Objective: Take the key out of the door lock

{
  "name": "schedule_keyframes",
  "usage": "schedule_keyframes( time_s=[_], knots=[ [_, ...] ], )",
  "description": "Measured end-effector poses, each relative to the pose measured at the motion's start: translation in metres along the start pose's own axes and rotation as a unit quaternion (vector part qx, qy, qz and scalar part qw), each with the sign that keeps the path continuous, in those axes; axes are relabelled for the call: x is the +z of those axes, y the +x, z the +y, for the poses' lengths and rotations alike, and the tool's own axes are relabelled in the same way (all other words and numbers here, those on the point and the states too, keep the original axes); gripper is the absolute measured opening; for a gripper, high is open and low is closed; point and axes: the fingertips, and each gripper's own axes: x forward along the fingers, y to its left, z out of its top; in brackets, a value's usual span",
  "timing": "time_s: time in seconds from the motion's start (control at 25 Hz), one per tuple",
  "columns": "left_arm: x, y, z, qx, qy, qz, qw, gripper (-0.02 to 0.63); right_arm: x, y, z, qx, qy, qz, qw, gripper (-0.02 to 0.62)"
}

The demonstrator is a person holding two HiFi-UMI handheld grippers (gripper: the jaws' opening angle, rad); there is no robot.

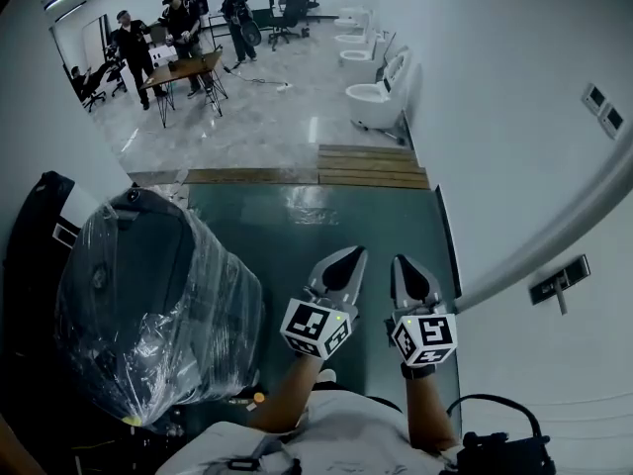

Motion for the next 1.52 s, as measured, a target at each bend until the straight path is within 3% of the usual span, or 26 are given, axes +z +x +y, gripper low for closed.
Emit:
schedule_keyframes(
  time_s=[0.2,0.44,0.64,0.84,1.0,1.2,1.32,1.52],
  knots=[
    [-0.020,0.058,0.020,-0.040,-0.001,0.026,0.9988,0.002,-0.005,0.027,-0.046,-0.055,-0.004,0.011,0.998,0.005],
    [-0.058,0.138,-0.005,-0.113,-0.024,0.039,0.9925,0.002,-0.005,0.025,-0.131,-0.137,-0.007,0.007,0.990,0.005],
    [-0.090,0.224,-0.062,-0.199,-0.036,0.067,0.9770,0.002,-0.004,0.009,-0.223,-0.215,0.011,-0.014,0.976,0.005],
    [-0.100,0.310,-0.133,-0.286,-0.006,0.072,0.9555,0.002,0.036,-0.006,-0.315,-0.282,-0.003,-0.070,0.957,0.005],
    [-0.104,0.357,-0.198,-0.363,0.006,0.064,0.9297,0.002,0.050,-0.045,-0.377,-0.359,-0.005,-0.091,0.929,0.005],
    [-0.134,0.378,-0.261,-0.445,0.005,0.084,0.8914,0.002,0.029,-0.104,-0.433,-0.459,0.024,-0.081,0.884,0.005],
    [-0.149,0.387,-0.293,-0.493,-0.003,0.097,0.8647,0.002,0.020,-0.131,-0.452,-0.509,0.032,-0.071,0.857,0.005],
    [-0.155,0.403,-0.341,-0.575,-0.022,0.094,0.8125,0.002,0.021,-0.167,-0.466,-0.592,0.024,-0.071,0.802,0.005]
  ],
)
